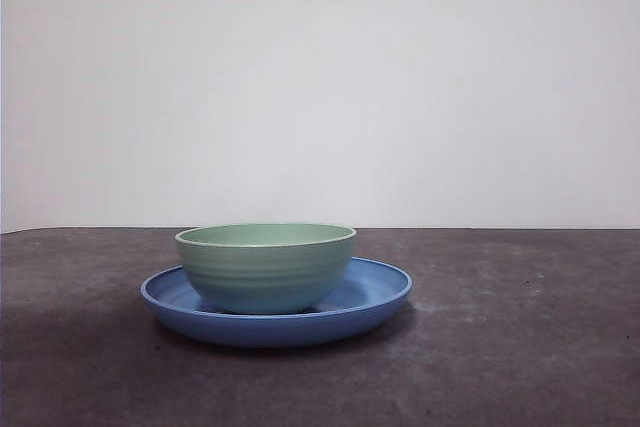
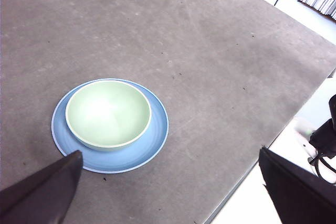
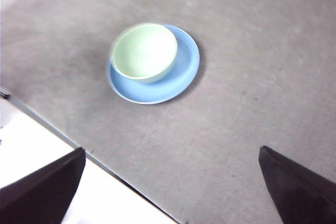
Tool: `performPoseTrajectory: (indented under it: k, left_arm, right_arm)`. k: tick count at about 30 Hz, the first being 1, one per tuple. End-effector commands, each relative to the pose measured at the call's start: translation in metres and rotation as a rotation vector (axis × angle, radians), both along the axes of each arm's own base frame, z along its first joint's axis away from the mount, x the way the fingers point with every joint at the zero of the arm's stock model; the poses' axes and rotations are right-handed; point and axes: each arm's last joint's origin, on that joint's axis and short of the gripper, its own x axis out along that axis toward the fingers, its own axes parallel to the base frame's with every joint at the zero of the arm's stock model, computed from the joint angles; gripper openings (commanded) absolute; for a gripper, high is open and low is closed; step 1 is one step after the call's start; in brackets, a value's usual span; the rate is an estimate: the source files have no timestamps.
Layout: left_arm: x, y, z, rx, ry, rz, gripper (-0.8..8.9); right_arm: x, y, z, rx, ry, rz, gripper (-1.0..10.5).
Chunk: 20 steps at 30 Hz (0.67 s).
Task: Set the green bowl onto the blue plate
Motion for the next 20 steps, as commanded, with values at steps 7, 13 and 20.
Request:
performPoseTrajectory:
  k: [7, 13, 20]
  left_arm:
    - [0.000, -0.001, 0.004, -0.015, -0.011, -0.012, 5.94]
    - [0.000, -0.001, 0.003, -0.008, -0.012, -0.014, 5.93]
    - [-0.001, -0.001, 0.003, 0.004, -0.015, -0.019, 2.56]
  right_arm:
    - [-0.019, -0.009, -0.034, 0.019, -0.043, 0.014, 6.4]
    - [-0.018, -0.007, -0.047, 0.043, -0.007, 0.048, 6.4]
    - [-0.018, -0.006, -0.046, 0.051, -0.011, 0.047, 4.2]
